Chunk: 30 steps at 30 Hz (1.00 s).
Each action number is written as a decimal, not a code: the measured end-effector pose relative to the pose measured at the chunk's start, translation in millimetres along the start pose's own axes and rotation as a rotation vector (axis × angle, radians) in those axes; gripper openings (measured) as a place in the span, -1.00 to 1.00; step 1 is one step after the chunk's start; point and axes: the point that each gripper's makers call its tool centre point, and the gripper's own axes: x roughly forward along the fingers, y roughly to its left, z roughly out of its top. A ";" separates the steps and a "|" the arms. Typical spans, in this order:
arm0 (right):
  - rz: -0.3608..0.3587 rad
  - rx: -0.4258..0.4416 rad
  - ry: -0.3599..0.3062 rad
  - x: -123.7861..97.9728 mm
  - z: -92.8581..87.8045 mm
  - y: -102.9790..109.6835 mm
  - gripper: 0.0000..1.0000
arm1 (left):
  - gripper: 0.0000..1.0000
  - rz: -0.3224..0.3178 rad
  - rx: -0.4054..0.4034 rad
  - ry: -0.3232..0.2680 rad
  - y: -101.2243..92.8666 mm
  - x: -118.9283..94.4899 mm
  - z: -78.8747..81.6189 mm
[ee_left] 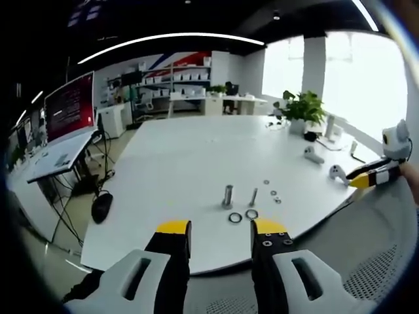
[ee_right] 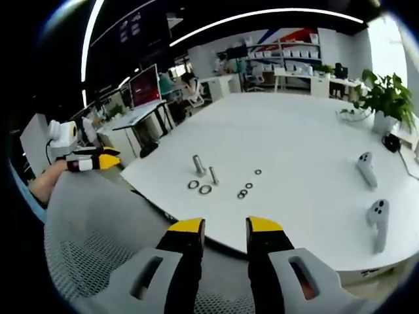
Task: Place the washer onto the threaded stud by aligning its center hole with the stud, sliding it down to the base, and recovering from edge contact or off-axis alignment until the washer reaches the visible bottom stop.
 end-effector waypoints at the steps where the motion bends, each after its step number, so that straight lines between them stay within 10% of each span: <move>1: 0.001 0.000 -0.001 -0.1 0.1 0.2 -0.46 | -0.32 -0.001 0.001 0.000 -0.1 0.0 0.1; 20: 0.020 0.035 -0.020 -1.1 0.3 0.2 -0.47 | -0.36 0.003 0.019 0.026 -1.7 0.0 -3.0; 30: 0.026 0.034 -0.030 -1.8 0.7 0.8 -0.46 | -0.43 -0.096 -0.004 0.046 -13.8 -2.4 -4.9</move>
